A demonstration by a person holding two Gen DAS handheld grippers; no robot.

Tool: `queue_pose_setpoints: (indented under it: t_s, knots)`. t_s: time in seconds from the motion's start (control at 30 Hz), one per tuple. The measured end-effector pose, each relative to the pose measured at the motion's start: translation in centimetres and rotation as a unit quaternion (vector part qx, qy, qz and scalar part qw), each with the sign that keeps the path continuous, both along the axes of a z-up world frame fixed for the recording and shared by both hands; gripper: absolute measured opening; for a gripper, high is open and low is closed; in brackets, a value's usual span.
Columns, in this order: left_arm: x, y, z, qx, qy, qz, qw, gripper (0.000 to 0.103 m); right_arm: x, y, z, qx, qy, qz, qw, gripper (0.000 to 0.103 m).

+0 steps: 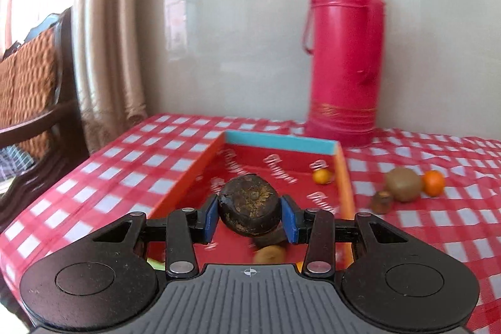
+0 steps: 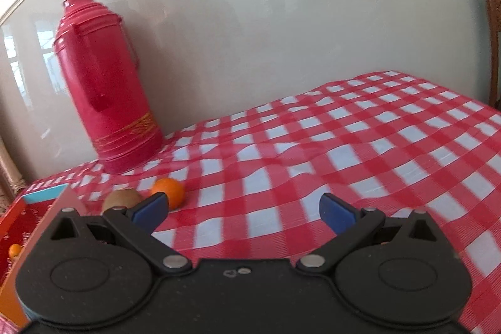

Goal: Organize fruits
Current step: 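Carry the passion fruit into the box and open the left gripper, then reach the right gripper to another small brown fruit and grasp it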

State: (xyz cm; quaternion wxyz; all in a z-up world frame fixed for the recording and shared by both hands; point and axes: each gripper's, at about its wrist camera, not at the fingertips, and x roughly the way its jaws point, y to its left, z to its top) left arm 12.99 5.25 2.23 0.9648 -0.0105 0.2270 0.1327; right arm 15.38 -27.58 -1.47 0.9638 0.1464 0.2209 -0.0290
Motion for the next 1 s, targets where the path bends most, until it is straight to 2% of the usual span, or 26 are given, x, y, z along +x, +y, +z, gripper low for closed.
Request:
queue_pose_setpoints:
  t_s: [0.07, 0.1, 0.13, 0.17, 0.23, 0.33, 0.5, 0.73, 0.83, 1.0]
  knots:
    - [0.1, 0.8, -0.5, 0.0, 0.014, 0.0, 0.9999, 0.045, 0.0, 1.3, 0.0, -0.005, -0.004, 0.012, 1.0, 0.097]
    - [0.1, 1.1, -0.8, 0.0, 0.016, 0.003, 0.9999, 0.073, 0.0, 2.0, 0.0, -0.009, -0.006, 0.02, 1.0, 0.097]
    - [-0.1, 1.3, -1.0, 0.001, 0.012, 0.008, 0.9999, 0.092, 0.0, 2.7, 0.0, -0.014, -0.008, 0.03, 0.999, 0.097]
    - [-0.4, 1.1, -1.1, 0.01, 0.003, 0.014, 0.9999, 0.103, 0.0, 3.5, 0.1, -0.021, -0.01, 0.039, 0.999, 0.097]
    - [-1.2, 1.0, -0.9, 0.03, -0.008, 0.013, 0.9994, 0.103, 0.0, 4.9, 0.1, -0.042, -0.015, 0.056, 0.997, 0.097]
    - [-1.6, 1.8, -0.5, 0.024, -0.016, 0.019, 0.9994, 0.103, -0.2, 6.9, 0.2, -0.081, -0.023, 0.076, 0.994, 0.097]
    - [-1.6, 2.7, -0.5, 0.021, -0.017, 0.028, 0.9993, 0.103, -0.2, 8.7, 0.2, -0.108, -0.027, 0.11, 0.988, 0.097]
    - [-1.7, 3.7, -0.5, 0.023, -0.023, 0.038, 0.9988, 0.103, 0.3, 11.7, 0.6, -0.165, -0.048, 0.152, 0.973, 0.097]
    - [-1.7, 4.4, -0.7, 0.021, -0.023, 0.045, 0.9985, 0.103, 1.0, 12.9, 0.8, -0.175, -0.041, 0.172, 0.968, 0.094]
    - [-1.5, 5.6, -1.1, 0.018, -0.023, 0.06, 0.9978, 0.103, 2.3, 14.0, 0.3, -0.169, -0.014, 0.191, 0.967, 0.08]
